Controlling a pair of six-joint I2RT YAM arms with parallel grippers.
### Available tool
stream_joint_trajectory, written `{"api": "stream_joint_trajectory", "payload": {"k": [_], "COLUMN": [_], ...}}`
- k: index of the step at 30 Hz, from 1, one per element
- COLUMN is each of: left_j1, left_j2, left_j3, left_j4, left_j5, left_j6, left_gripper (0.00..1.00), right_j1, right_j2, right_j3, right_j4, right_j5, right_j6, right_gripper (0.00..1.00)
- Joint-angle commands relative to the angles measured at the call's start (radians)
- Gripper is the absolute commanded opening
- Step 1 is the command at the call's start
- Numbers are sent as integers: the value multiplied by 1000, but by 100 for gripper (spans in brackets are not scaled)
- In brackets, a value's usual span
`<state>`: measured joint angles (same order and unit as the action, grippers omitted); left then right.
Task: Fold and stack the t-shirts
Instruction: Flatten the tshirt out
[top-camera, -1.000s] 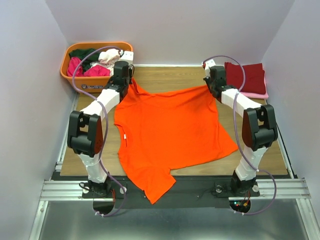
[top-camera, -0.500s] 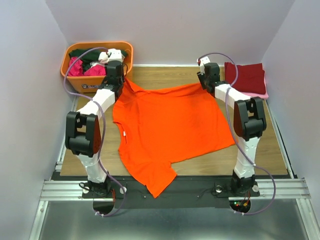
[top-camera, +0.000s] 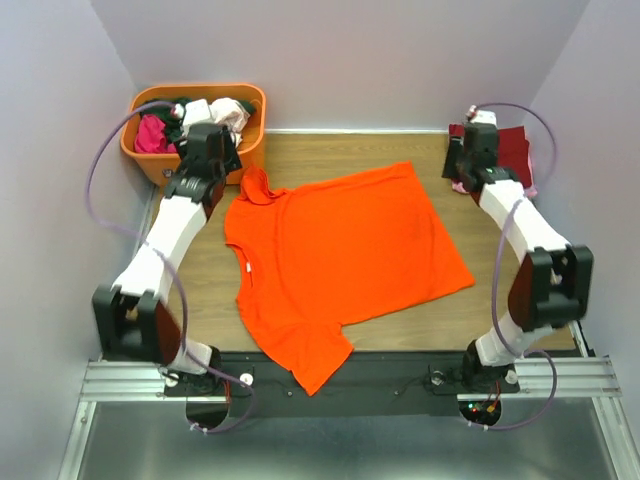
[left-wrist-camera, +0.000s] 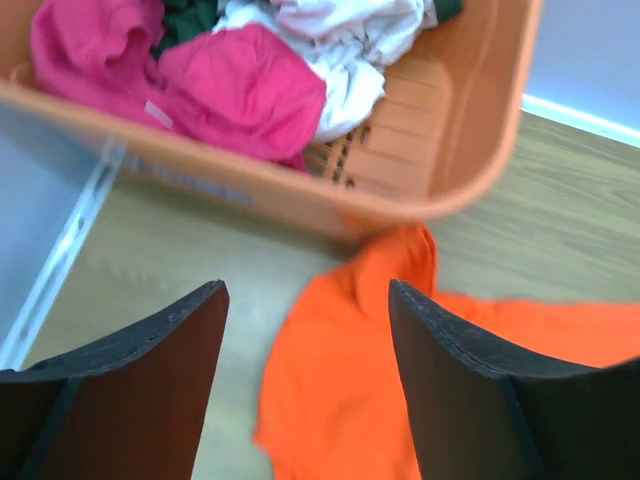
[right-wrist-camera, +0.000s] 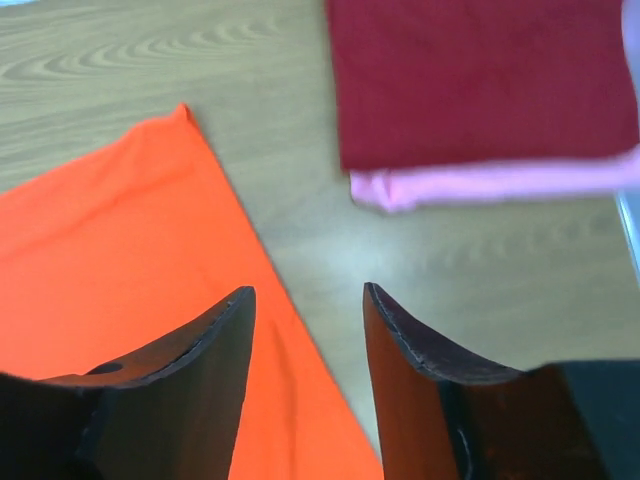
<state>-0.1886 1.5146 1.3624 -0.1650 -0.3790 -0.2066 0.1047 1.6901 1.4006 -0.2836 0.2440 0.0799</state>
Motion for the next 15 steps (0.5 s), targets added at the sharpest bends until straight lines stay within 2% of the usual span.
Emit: {"api": "stream_joint_trajectory", "payload": {"k": [1,3,4,6,11,15], "left_j1": [-67,-133,-165,-233,-267,-264], "left_j2": [-252,-345,-367,-402,-378,-337], "left_j3": [-207,-338,-377,-477,-601,-666], "left_j4": [-126,-128,-128,-128,-91,-50], "left_j5": [98,170,178,193,275,240], "left_j6": [-177,-252,-279,-347,-438,-467], "left_gripper": [70,66,60,53,38,29], "right_j1": [-2,-5,-7,-17,-79,-161], "right_j2": [-138,-197,-211,-245,-286,-303], "right_j3": [-191,-260,-328,-388,-533,-630], "right_j4": [-109,-120,-123,-127,-131,-129], "right_j5": [-144,-173,-181,-180,-209,-235], "right_j6": [204,237,259,280,343,389], "right_gripper": [51,45,43,34,30,30]}}
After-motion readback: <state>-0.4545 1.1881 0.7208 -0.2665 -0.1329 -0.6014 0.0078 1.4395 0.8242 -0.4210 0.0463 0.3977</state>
